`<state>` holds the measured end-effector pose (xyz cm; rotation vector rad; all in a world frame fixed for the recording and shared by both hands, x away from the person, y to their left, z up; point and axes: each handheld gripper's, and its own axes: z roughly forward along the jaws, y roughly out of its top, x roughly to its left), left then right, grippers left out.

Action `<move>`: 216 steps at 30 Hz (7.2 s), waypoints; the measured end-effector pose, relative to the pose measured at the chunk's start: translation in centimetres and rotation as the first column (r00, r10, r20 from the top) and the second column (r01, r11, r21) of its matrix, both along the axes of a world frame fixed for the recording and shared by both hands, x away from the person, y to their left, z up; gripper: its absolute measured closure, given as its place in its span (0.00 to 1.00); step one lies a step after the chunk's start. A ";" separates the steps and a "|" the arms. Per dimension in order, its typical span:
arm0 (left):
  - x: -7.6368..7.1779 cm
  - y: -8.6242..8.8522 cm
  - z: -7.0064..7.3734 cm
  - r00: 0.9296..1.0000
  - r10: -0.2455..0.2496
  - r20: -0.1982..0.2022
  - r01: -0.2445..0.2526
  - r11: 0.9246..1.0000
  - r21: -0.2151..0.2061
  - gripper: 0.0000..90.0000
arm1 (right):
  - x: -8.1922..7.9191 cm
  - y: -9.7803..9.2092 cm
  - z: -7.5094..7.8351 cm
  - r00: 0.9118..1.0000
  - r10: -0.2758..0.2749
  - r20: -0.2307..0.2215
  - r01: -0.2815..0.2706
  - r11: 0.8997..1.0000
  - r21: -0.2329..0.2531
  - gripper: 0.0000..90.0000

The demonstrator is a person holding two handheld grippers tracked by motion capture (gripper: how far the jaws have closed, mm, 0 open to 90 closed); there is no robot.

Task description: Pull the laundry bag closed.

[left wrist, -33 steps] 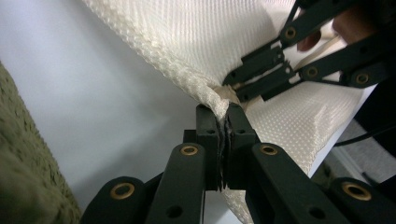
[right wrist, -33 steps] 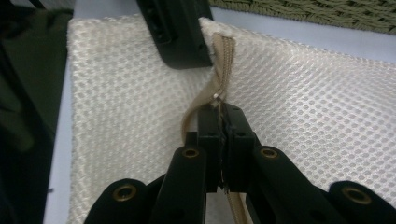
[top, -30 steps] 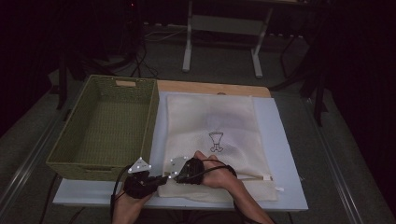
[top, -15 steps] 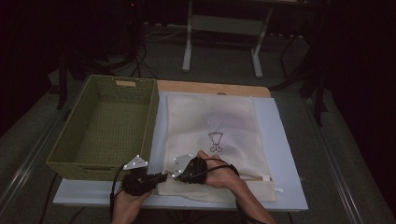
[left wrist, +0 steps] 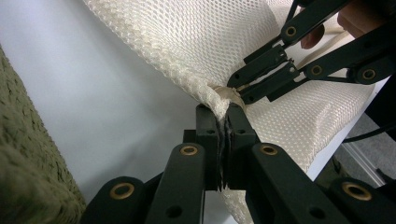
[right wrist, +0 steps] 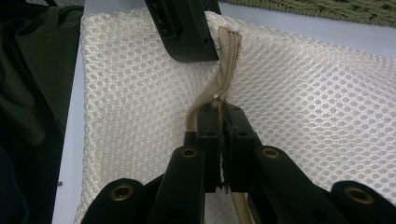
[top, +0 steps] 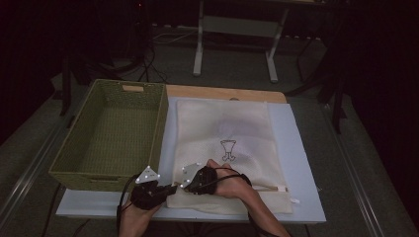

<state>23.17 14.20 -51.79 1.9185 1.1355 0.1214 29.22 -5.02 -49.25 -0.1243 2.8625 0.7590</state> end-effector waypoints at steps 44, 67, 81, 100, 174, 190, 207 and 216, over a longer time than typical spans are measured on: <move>0.0 0.7 0.1 0.999 0.028 0.024 -0.028 1.000 -0.007 0.97 | 1.0 -3.1 -0.3 0.998 -0.056 -0.010 0.056 0.997 -0.052 0.97; -0.3 0.1 -0.2 0.997 0.030 0.065 -0.032 0.999 0.031 0.97 | 1.9 -5.1 -0.4 0.995 -0.090 -0.031 0.088 0.994 -0.066 0.97; -0.4 0.0 -0.2 0.997 0.023 0.074 -0.027 0.998 0.052 0.97 | 2.1 -6.5 -0.2 0.993 -0.112 -0.040 0.108 0.990 -0.089 0.97; -0.4 -0.1 -0.4 0.997 0.024 0.078 -0.029 0.997 0.065 0.97 | 2.3 -9.0 0.1 0.988 -0.149 -0.030 0.144 0.981 -0.133 0.97; -0.1 -0.6 -0.8 0.998 0.014 0.057 -0.019 0.997 0.075 0.97 | 2.1 -24.0 2.1 0.919 -0.392 -0.029 0.370 0.888 -0.271 0.97; 0.0 -0.6 -0.9 0.998 0.016 0.058 -0.022 0.995 0.095 0.97 | 2.0 -27.1 1.8 0.891 -0.454 -0.024 0.425 0.849 -0.313 0.97; -0.1 -0.7 -0.9 0.998 0.023 0.055 -0.028 0.996 0.089 0.97 | 1.9 -27.4 1.5 0.884 -0.467 -0.028 0.437 0.845 -0.309 0.97; -0.3 -0.5 -1.0 0.998 0.020 0.056 -0.024 0.997 0.075 0.78 | 2.0 -27.5 0.9 0.874 -0.484 -0.027 0.456 0.840 -0.293 0.76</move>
